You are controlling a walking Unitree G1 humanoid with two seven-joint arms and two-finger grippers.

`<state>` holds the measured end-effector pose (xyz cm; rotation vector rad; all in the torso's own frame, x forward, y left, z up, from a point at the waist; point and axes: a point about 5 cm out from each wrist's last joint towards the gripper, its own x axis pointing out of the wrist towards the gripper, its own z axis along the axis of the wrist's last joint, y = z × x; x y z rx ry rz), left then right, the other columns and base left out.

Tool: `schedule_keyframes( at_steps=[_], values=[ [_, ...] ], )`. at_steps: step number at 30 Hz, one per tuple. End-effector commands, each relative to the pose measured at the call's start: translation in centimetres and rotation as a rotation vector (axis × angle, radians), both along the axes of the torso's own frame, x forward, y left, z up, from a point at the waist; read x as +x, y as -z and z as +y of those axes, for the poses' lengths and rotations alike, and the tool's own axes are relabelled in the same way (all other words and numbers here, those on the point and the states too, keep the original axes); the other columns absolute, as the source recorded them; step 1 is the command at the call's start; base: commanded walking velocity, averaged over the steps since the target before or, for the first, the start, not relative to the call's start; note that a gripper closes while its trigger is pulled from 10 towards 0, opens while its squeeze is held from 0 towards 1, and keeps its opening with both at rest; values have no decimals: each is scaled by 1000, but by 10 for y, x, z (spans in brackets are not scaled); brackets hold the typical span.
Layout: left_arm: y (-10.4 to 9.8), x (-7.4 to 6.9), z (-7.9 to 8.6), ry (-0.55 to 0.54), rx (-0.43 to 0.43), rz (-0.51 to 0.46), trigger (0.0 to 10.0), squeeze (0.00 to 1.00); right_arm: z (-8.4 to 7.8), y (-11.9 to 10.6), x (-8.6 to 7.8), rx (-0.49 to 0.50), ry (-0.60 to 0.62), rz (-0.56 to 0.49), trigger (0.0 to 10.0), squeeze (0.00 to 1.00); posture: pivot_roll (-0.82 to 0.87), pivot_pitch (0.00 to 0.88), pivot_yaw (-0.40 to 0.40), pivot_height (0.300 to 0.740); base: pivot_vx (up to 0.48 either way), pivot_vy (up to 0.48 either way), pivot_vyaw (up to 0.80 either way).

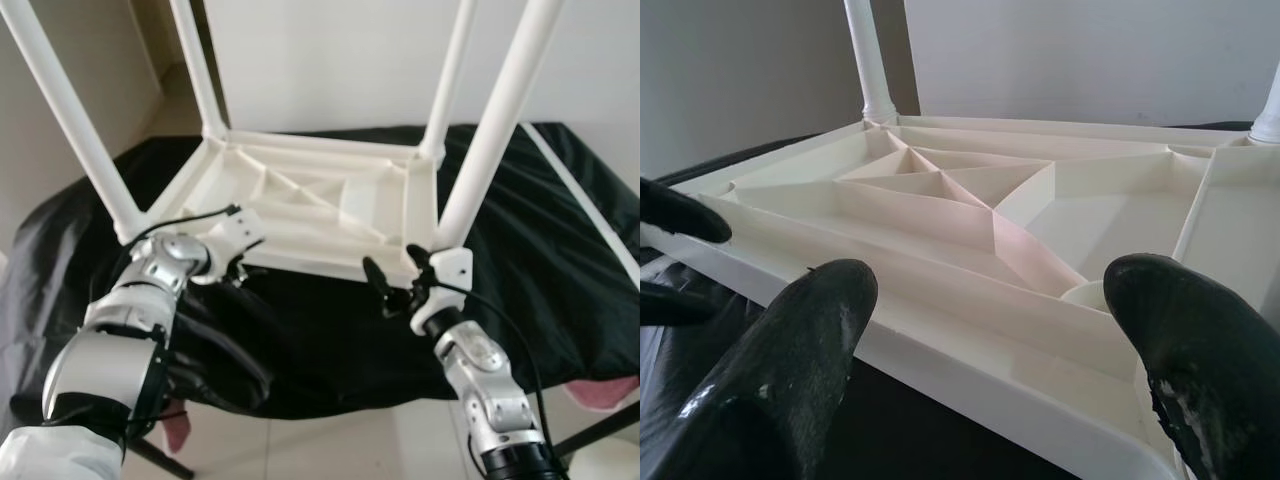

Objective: Building children table

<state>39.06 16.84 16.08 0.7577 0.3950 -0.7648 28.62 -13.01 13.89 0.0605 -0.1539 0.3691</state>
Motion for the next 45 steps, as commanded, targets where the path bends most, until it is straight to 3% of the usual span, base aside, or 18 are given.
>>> schedule_keyframes(
  at_steps=[1, 15, 17, 21, 31, 36, 39, 42, 45],
  values=[
    [-15, 15, 17, -375, 29, -378, 10000, 0, -3, 2, 1, 2, 2, 4, 10000, 0, -96, 0, 57, 740, 0, 0, 0],
    [-23, 20, 4, -393, 23, -419, 10000, 0, 5, -9, 7, 63, 36, -15, 10000, 0, -117, 0, 57, 740, 0, 0, 0],
    [-22, 20, 3, -391, 34, -418, 10000, 0, 7, -17, 10, 104, 84, -25, 10000, 0, -138, 84, 41, 740, 0, 0, 0],
    [-24, 21, 4, -412, 39, -434, 10000, 0, 7, -29, 11, 156, 126, -33, 10000, 0, -151, 126, 33, 740, 0, 0, 0],
    [-24, 21, 7, -402, 64, -402, 10000, 0, -6, -27, 6, 113, 149, -19, 10000, 0, -155, 169, 25, 740, 0, 0, 0],
    [-5, 12, -3, -192, 37, -212, 10000, 0, -26, -22, 7, 76, 191, -7, 10000, 0, -132, 168, 51, 740, 0, 0, 0],
    [0, 8, -7, -128, 14, -162, 10000, 0, -30, -22, 8, 66, 199, -10, 10000, 0, -129, 164, 62, 740, 0, 0, 0],
    [8, -8, -32, 162, -128, -6, 10000, 0, -52, -25, 14, 30, 259, -25, 10000, 0, -123, 154, 90, 740, 0, 0, 0],
    [7, -11, -38, 230, -170, 11, 10000, 0, -57, -26, 15, 26, 272, -27, 10000, 0, -119, 150, 97, 740, 0, 0, 0]
  ],
)
